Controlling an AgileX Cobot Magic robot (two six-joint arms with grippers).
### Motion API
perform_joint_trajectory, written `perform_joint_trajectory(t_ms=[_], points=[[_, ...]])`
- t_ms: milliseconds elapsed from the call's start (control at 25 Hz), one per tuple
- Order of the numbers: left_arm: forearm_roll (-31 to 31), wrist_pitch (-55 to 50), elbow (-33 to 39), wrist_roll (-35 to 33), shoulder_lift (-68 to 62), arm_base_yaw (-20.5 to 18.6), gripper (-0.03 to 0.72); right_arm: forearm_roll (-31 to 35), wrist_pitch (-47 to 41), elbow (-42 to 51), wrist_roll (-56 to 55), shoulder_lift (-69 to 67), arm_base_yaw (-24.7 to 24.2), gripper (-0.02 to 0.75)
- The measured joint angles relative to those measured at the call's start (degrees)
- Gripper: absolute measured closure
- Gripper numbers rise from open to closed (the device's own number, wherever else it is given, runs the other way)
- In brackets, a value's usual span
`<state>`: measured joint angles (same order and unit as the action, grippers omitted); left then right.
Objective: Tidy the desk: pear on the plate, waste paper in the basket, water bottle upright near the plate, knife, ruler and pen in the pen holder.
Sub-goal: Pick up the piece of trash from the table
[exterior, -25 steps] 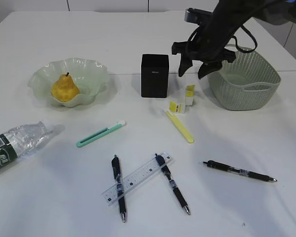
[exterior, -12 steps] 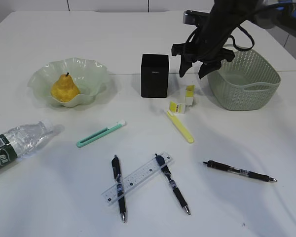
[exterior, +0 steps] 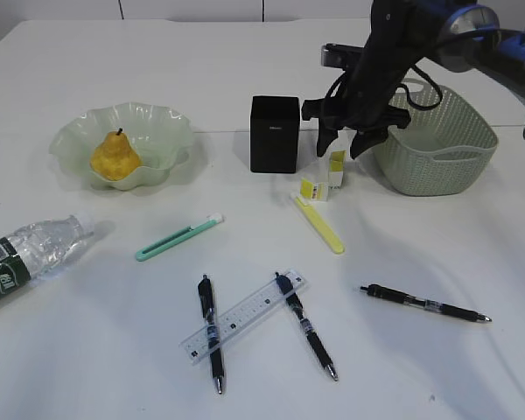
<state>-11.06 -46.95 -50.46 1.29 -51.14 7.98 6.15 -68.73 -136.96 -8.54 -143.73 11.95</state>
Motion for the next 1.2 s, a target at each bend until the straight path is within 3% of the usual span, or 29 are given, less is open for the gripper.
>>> perform_joint_trajectory(t_ms=[1200], points=[[0.0,0.88,0.0,0.0,0.0,0.0,0.347,-3.41,0.0,-0.1,-0.1,-3.41,1.18,0.299]])
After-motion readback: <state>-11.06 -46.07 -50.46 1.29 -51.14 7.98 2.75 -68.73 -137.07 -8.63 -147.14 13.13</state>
